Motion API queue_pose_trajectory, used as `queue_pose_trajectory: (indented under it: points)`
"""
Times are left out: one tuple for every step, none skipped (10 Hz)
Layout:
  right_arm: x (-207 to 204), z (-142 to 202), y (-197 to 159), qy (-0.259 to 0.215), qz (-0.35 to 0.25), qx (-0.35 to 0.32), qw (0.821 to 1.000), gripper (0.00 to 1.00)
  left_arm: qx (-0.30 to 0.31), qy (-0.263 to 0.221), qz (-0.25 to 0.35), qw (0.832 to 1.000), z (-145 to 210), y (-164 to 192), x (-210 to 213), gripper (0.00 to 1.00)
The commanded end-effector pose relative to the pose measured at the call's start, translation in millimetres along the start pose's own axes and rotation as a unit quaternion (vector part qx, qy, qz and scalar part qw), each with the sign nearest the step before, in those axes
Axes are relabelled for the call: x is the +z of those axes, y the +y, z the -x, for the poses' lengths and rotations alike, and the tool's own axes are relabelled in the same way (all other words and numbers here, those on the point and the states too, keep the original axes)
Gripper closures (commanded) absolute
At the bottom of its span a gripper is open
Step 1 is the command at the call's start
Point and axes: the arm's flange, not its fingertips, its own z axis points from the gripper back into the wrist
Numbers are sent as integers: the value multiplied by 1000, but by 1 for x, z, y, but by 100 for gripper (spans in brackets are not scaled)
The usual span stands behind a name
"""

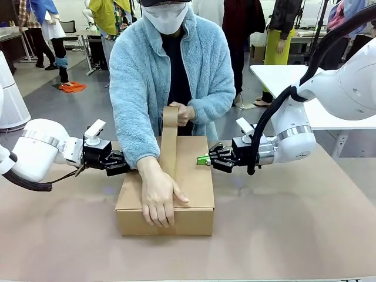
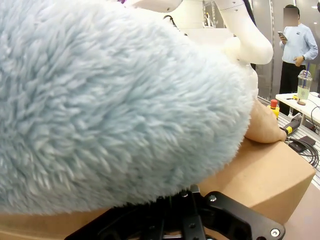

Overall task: Wrap the clocks to prevent damage.
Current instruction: After the human seals the box with tape, release both hands from the side flaps of the Package Box.

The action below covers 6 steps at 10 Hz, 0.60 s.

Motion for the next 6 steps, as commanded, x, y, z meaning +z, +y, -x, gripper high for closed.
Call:
queue_pose_trajectory:
  points:
    - [0,1,2,6,3,4,1000,99,0,-4,-7,1000,0,2,-1,100]
    - [0,1,2,6,3,4,1000,99,0,-4,-7,1000,0,2,-1,100]
    - [0,1,2,6,3,4,1000,99,0,-4,-7,1000,0,2,-1,100]
    - [0,1,2,6,3,4,1000,99,0,-4,-7,1000,0,2,-1,100]
    - [0,1,2,6,3,4,1000,99,0,-4,-7,1000,0,2,-1,100]
    - [0,1,2,6,3,4,1000,99,0,-4,-7,1000,0,2,-1,100]
